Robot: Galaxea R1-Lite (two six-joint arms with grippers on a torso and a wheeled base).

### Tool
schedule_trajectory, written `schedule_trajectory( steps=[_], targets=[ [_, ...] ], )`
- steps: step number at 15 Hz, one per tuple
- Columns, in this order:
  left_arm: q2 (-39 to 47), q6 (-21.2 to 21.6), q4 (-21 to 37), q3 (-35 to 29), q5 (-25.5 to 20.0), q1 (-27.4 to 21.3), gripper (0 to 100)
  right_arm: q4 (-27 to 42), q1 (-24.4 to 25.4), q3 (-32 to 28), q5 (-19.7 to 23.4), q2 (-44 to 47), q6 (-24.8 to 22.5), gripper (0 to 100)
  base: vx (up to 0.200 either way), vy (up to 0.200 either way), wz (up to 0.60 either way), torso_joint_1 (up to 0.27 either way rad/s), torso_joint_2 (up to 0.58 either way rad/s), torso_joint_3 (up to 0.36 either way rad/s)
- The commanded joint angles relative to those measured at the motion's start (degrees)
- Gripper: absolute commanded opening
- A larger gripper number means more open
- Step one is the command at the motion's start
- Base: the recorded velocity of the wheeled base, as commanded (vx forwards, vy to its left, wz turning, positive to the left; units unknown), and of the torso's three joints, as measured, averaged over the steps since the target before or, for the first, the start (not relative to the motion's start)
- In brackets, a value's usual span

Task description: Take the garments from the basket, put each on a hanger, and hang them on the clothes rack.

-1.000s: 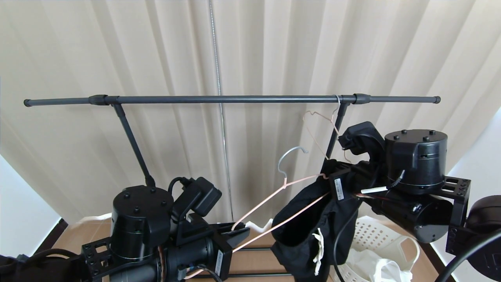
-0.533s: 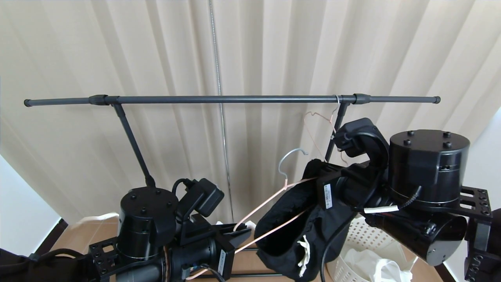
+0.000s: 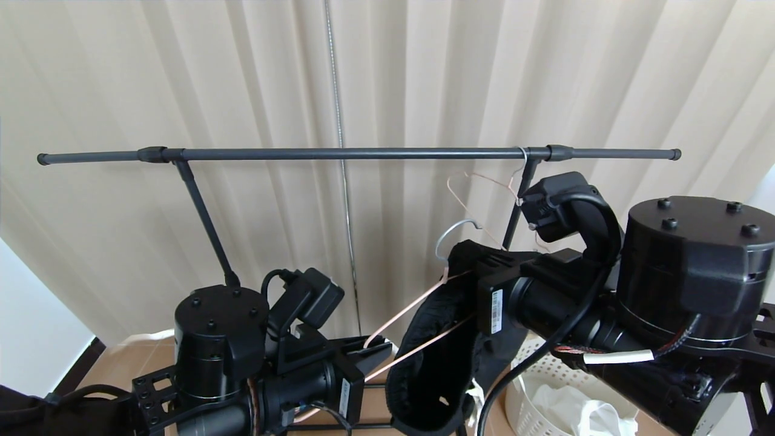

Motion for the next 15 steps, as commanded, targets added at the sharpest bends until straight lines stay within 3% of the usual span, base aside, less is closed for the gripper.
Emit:
schedule_trajectory(
  steps=[1,7,15],
  targets=[
    [-0.17,0.03,-0.06,0.22,-0.01,0.02,0,-0.12,-0.01,-0.01,0.05,-0.1,0.1,100,0.0,0.0,0.0,0.0,0.0,0.0],
    [-1.58,0.12,-0.06,0.31,0.08,0.02,0,0.06,-3.79,-0.98,-0.65,-2.03,-0.16,100,0.0,0.0,0.0,0.0,0.0,0.0],
    [-2.02,-0.14,-1.99,0.13,0.25,-0.15,0,0.06,-3.44,-1.07,-1.0,-0.98,0.02,100,0.0,0.0,0.0,0.0,0.0,0.0]
  ],
)
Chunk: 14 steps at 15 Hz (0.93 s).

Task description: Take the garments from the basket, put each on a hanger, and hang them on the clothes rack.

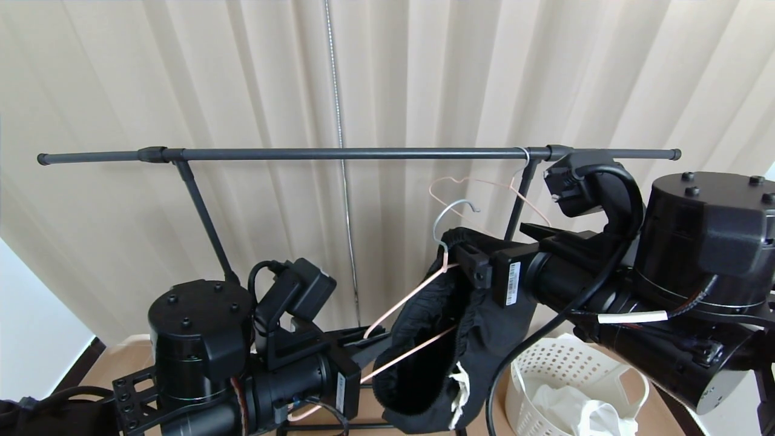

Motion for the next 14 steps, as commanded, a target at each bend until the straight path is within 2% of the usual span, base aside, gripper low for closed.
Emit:
schedule_trajectory(
  steps=[1,10,14],
  targets=[
    [0.19,-0.11,-0.53,0.02,0.12,0.28,0,0.0,0.14,0.09,-0.03,0.06,0.02,100,0.0,0.0,0.0,0.0,0.0,0.0],
    [0.11,-1.25,-0.97,-0.5,0.12,3.09,0,0.08,0.58,0.53,-0.11,0.06,-0.16,100,0.0,0.0,0.0,0.0,0.0,0.0],
    [1.16,-1.25,-5.89,1.26,0.03,3.53,0,0.17,0.76,1.15,-0.03,-0.38,-0.25,100,0.0,0.0,0.0,0.0,0.0,0.0]
  ],
)
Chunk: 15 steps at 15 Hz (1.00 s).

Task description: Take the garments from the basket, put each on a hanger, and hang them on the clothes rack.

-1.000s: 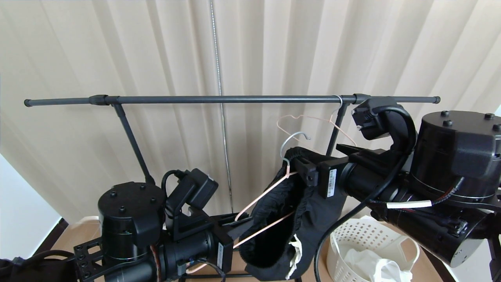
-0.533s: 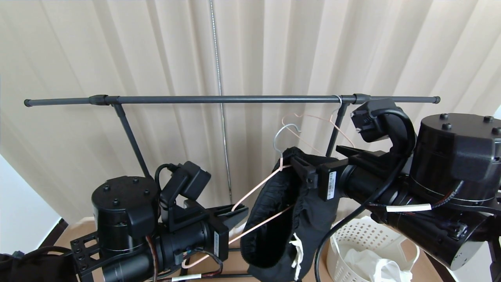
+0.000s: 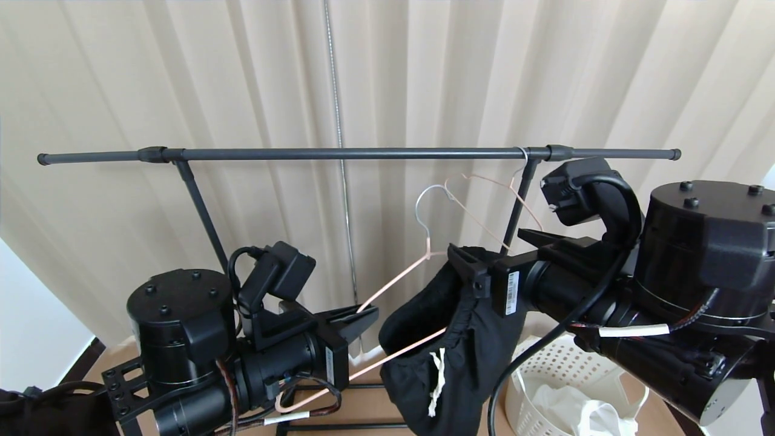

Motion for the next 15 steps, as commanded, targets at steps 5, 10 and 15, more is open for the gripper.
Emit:
schedule_trajectory(
  steps=[5,10,15],
  targets=[
    [0.49,0.09,-3.4,1.27,-0.1,0.32,0,0.77,-4.21,4.75,7.19,-7.46,-6.42,100,0.0,0.0,0.0,0.0,0.0,0.0],
    [0.58,0.44,-11.57,6.01,-0.45,0.32,0,10.0,-19.06,4.4,34.88,-14.93,-13.71,100,0.0,0.0,0.0,0.0,0.0,0.0],
    [1.28,1.5,-16.58,7.86,-5.02,0.32,0,37.68,-34.18,-12.3,60.37,-12.12,-30.41,100,0.0,0.0,0.0,0.0,0.0,0.0]
  ],
)
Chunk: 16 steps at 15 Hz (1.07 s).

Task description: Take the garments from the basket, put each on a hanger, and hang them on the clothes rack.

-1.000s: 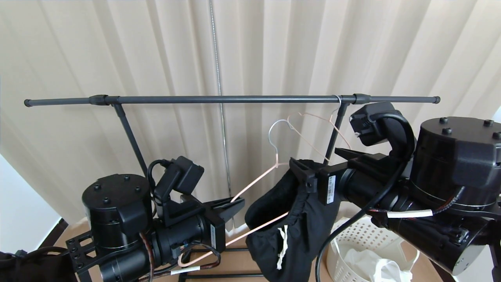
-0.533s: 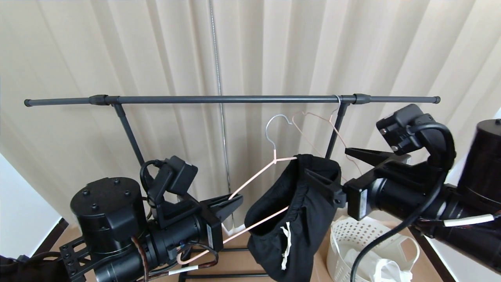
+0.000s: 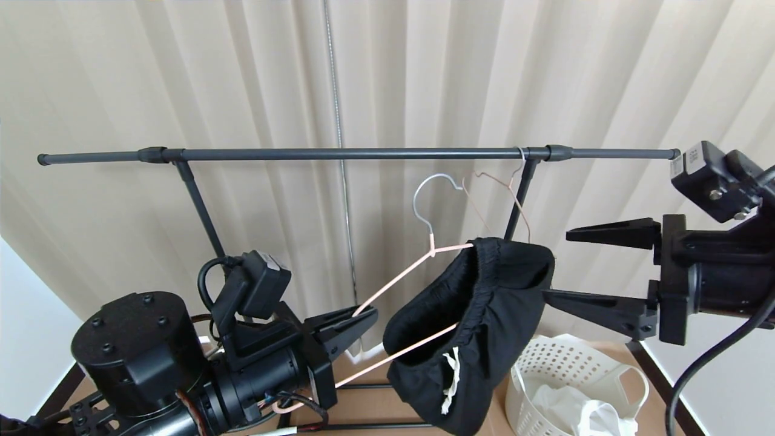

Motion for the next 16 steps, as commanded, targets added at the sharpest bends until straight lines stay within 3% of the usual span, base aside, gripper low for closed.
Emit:
schedule_trajectory(
  steps=[1,4,6,7,16],
  targets=[
    [0.45,1.92,-0.1,0.97,-1.62,0.16,0,12.16,-6.71,-12.12,7.2,6.09,-9.25,100,0.0,0.0,0.0,0.0,0.0,0.0],
    [0.37,6.14,-0.1,2.82,-8.12,2.27,0,32.82,-8.29,-27.68,14.23,15.49,-23.04,100,0.0,0.0,0.0,0.0,0.0,0.0],
    [0.19,6.84,-0.19,3.17,-8.48,2.36,0,46.27,-8.81,-35.77,16.25,23.05,-36.67,100,0.0,0.0,0.0,0.0,0.0,0.0],
    [0.1,6.84,-0.45,3.26,-9.0,2.36,0,51.71,-9.08,-38.05,17.04,25.78,-41.24,100,0.0,0.0,0.0,0.0,0.0,0.0],
    [0.89,6.84,-2.65,3.87,-11.2,1.92,0,53.21,-6.35,-38.32,22.4,30.35,-40.53,100,0.0,0.0,0.0,0.0,0.0,0.0]
  ],
)
